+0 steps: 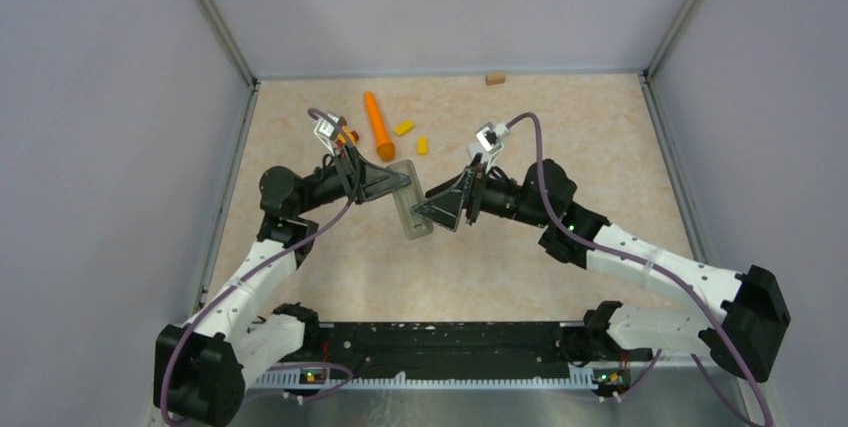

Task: Load the batteries into the remote control
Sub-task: Load the battery cover into the remote control.

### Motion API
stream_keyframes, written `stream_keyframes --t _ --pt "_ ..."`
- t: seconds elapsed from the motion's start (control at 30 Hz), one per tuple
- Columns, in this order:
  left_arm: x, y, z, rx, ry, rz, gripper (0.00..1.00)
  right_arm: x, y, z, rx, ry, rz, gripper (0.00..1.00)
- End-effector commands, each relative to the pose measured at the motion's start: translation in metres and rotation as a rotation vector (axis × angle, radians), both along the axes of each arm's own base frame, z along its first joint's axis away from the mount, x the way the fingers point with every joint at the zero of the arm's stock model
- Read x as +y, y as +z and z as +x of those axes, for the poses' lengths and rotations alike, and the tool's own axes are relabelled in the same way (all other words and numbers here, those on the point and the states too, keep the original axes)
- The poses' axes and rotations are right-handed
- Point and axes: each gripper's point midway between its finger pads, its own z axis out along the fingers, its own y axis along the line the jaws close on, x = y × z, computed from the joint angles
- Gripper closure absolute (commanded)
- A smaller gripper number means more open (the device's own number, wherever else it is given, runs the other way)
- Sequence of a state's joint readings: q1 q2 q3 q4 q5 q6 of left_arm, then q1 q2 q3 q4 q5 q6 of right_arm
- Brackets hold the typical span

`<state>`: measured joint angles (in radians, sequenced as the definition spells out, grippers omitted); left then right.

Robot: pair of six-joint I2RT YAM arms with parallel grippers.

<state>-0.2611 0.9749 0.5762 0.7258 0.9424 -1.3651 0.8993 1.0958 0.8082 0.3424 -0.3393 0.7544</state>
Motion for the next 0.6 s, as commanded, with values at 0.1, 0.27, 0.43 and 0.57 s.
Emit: stream_keyframes --t 0.1,0.27,0.43,0.57 --pt "0.002 0.042 -0.032 -0.273 -0.101 -0.005 1.0 0.021 0.008 -0.007 -0.059 0.152 -0.027 0.41" --pt "0.003 0.045 -0.036 -0.284 -0.111 -0.004 1.0 0.028 0.011 -0.005 -0.047 0.171 -0.014 0.62" --pt "0.003 0.048 -0.034 -0.278 -0.084 0.0 0.81 0.029 0.01 0.001 -0.039 0.141 -0.017 0.81" --pt "0.004 0.04 -0.023 -0.267 -0.027 0.05 0.41 0.024 0.008 0.014 -0.035 0.06 -0.047 1.0"
